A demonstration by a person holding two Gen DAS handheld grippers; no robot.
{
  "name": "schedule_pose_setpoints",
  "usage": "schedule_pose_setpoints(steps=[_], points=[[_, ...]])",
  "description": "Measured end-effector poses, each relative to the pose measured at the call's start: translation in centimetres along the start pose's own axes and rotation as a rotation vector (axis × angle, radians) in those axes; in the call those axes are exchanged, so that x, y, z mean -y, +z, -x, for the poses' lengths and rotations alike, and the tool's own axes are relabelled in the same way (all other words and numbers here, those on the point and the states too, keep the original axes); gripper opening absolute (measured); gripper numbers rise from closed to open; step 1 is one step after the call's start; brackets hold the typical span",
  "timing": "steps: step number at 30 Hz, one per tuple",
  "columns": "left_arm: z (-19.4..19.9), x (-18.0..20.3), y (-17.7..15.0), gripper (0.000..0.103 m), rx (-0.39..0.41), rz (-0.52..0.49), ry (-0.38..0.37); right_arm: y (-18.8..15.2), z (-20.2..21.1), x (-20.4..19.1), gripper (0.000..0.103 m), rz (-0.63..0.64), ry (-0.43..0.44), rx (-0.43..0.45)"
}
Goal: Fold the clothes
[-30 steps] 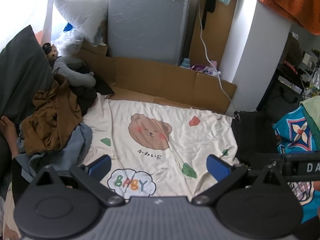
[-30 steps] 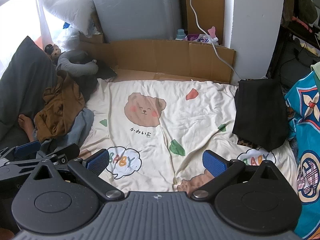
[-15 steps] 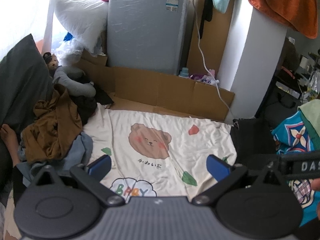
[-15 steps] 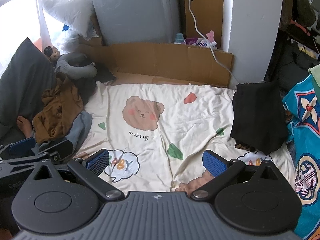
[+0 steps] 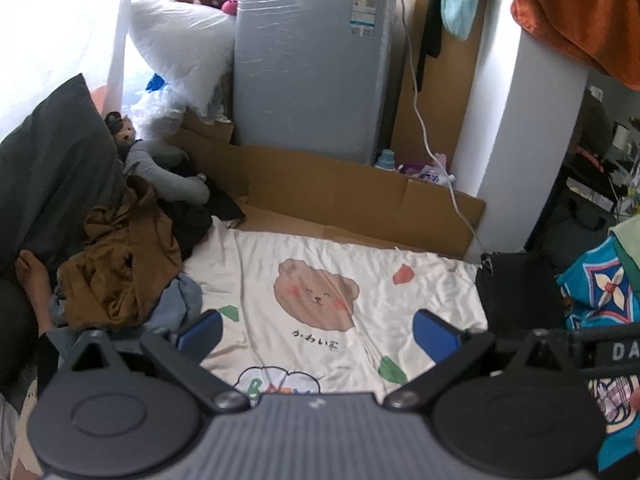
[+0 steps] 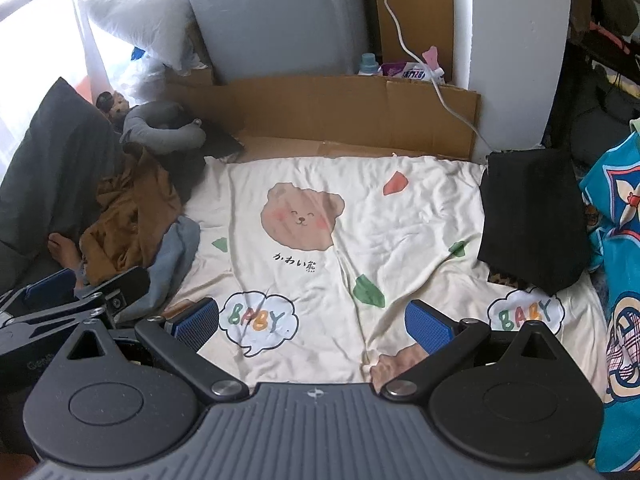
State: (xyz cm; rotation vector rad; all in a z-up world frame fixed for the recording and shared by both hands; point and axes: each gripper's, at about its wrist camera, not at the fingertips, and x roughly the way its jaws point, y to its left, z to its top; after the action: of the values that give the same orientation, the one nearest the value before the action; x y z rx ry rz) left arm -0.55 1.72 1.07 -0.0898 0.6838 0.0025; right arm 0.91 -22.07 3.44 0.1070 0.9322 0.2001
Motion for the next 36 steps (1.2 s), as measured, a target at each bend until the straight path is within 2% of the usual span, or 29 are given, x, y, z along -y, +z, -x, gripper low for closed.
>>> schedule_pose_setpoints(steps=[3,10,16,23,28,36], points=[[-0.1,-0.5,0.0,0.102,0.003,0.021,0.015,0.0,0.4,0.1,0.102,0.004,0.009,0.026],[-0.1,-1.2,-0.1,0.102,0.008,0.045,0.023,-0.2,-0.3,-0.2,0.102,0.005,0.041,-0.031],[0.0,-1.9,-0.1,0.102,0.013,0.064,0.034,-0.2,-0.1,-0.5,0.102,-0.015,0.079,-0.029],[-0.2,-2.9,-0.2,0.102,0.01,0.076,0.043,-0.4,-0.1,-0.9,0.102,0.051,0.056,-0.008],[-0.8,-3.9,-0.2,0.102,0.009,0.083,0.062,0.3,0.4,0.3,0.102,-0.008,0.031,0.056],[-2.0,-5.4,0.0,0.102,-0.009,0.094,0.043,-0.2,-0.9,0.3,0.101,-0.006,0.049,0.011]])
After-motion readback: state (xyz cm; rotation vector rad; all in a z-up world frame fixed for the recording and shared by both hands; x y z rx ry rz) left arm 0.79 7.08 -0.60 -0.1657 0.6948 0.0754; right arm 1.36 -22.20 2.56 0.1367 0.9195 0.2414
